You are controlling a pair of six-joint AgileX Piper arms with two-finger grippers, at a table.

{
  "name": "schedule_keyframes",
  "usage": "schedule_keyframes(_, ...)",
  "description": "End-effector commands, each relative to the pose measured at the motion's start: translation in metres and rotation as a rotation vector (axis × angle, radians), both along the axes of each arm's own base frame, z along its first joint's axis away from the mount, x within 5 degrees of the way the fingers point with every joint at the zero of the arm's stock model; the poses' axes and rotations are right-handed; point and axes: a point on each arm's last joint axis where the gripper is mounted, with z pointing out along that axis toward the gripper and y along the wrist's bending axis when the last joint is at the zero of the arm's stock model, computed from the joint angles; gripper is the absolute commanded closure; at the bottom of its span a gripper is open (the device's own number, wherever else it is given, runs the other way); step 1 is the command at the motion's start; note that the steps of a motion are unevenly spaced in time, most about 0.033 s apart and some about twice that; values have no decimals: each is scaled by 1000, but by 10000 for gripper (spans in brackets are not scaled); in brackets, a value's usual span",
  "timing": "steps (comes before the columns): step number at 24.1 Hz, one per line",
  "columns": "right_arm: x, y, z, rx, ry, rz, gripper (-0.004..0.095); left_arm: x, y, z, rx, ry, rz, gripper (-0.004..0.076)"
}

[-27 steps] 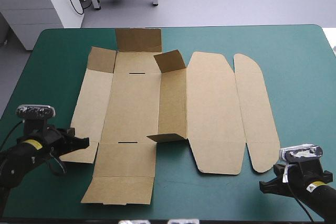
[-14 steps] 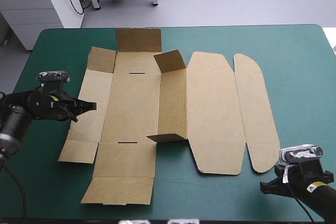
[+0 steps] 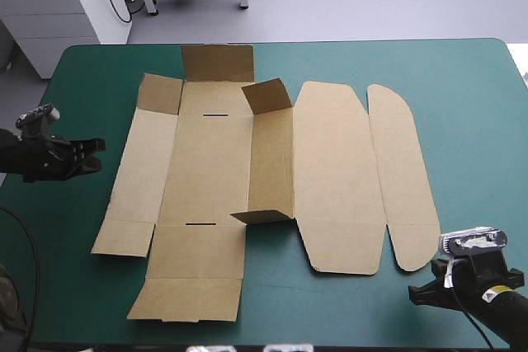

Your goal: Fold the box

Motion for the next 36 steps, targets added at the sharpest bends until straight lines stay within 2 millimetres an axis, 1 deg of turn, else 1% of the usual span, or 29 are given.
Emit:
schedule_keyframes(1, 4, 0, 9, 1, -57, -4, 887, -1, 11, 8, -108, -57, -32, 732)
schedule_keyframes(3, 4, 0, 9, 1, -57, -4, 887, 2, 18, -2, -115, -48, -79, 732)
schedule_keyframes(5, 4, 0, 9, 2, -57, -4, 887, 6, 20, -8, -115, -44, -80, 732)
schedule_keyframes(9, 4, 0, 9, 9, -55, -11, 887, 8, 22, -11, -107, -47, -69, 720)
schedule_keyframes(11, 4, 0, 9, 18, -54, -19, 887, 9, 24, -15, -88, -39, -86, 634)
schedule_keyframes(13, 4, 0, 9, 24, -53, -25, 887, 11, 26, -23, -87, -10, -90, 425)
schedule_keyframes(14, 4, 0, 9, 24, -53, -25, 887, 14, 27, -27, -98, 1, -89, 338)
schedule_keyframes(15, 4, 0, 9, 26, -52, -27, 887, 17, 27, -32, -132, 5, -79, 234)
schedule_keyframes(16, 4, 0, 9, 26, -52, -27, 887, 19, 27, -34, -145, 5, -75, 213)
schedule_keyframes(18, 4, 0, 9, 26, -52, -27, 887, 24, 26, -41, -216, 14, -69, 219)
schedule_keyframes(19, 4, 0, 9, 26, -52, -27, 887, 27, 24, -48, -251, 22, -92, 234)
schedule_keyframes(21, 4, 0, 9, 26, -54, -28, 887, 31, 18, -58, -271, 57, -121, 248)
schedule_keyframes(25, 4, 0, 9, 26, -54, -28, 887, 39, 3, -70, -298, 97, -175, 249)
schedule_keyframes(32, 4, 0, 9, 26, -54, -28, 887, 48, -28, -77, -306, 128, -266, 249)
schedule_keyframes(35, 4, 0, 9, 26, -54, -28, 887, 50, -37, -78, -304, 136, -293, 251)
schedule_keyframes(36, 4, 0, 9, 26, -54, -28, 887, 50, -37, -78, -303, 134, -294, 257)
